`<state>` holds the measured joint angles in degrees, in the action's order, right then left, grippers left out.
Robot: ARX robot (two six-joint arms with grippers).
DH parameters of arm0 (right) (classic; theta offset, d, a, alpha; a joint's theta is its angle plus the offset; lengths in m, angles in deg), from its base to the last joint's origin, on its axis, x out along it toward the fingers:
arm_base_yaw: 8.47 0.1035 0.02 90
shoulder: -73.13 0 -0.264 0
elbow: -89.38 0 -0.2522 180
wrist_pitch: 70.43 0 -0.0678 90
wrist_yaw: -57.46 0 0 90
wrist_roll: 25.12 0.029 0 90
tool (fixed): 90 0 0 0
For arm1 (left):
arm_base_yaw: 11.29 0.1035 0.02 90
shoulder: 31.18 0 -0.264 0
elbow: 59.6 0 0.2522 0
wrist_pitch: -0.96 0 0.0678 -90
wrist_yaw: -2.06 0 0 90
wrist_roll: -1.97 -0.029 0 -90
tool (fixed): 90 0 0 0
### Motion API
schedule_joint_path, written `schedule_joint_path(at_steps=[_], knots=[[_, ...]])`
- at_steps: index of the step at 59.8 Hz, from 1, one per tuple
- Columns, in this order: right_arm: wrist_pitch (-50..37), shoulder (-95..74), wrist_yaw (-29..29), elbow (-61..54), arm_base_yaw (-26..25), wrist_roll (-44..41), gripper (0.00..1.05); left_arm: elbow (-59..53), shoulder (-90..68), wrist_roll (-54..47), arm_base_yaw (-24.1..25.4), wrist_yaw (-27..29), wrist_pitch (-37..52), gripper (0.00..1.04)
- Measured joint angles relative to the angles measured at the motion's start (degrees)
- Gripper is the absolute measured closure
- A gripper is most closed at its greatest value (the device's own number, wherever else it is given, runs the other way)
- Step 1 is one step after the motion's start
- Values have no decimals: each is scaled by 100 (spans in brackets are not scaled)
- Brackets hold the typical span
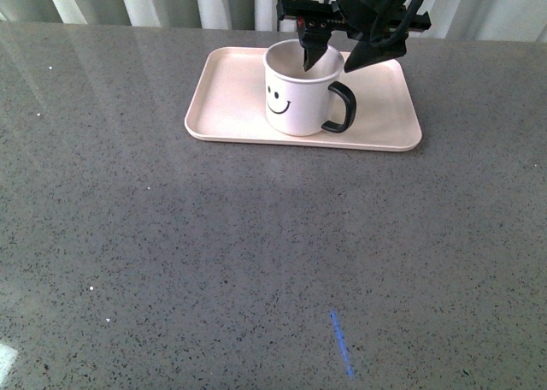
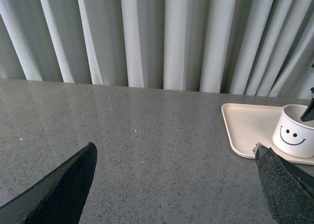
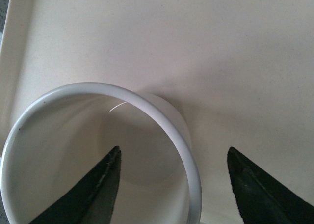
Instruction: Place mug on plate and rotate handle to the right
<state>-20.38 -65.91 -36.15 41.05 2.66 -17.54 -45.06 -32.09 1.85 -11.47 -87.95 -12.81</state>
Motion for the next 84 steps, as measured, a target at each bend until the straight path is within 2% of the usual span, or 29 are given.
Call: schedule_joint_path(at_steps=[24, 40, 51, 59, 70, 84], knots=[[197, 2, -31, 28, -42, 46, 104, 0, 0, 0, 0, 0, 0, 9], [645, 76, -319, 251, -247, -485, 103, 0, 0, -2, 0, 0, 0, 9], [1108, 107, -485, 798, -402, -1458, 103, 0, 0, 0, 0, 0, 0, 9], [1561, -87, -647, 1657, -452, -2264, 103, 0, 0, -2, 0, 0, 0, 9], [1679, -304, -734, 1961, -402, -2979, 103, 0, 0, 0, 0, 0, 0, 9], [1593, -560, -813, 1902, -358, -3298, 103, 0, 0, -2, 0, 0, 0, 9]])
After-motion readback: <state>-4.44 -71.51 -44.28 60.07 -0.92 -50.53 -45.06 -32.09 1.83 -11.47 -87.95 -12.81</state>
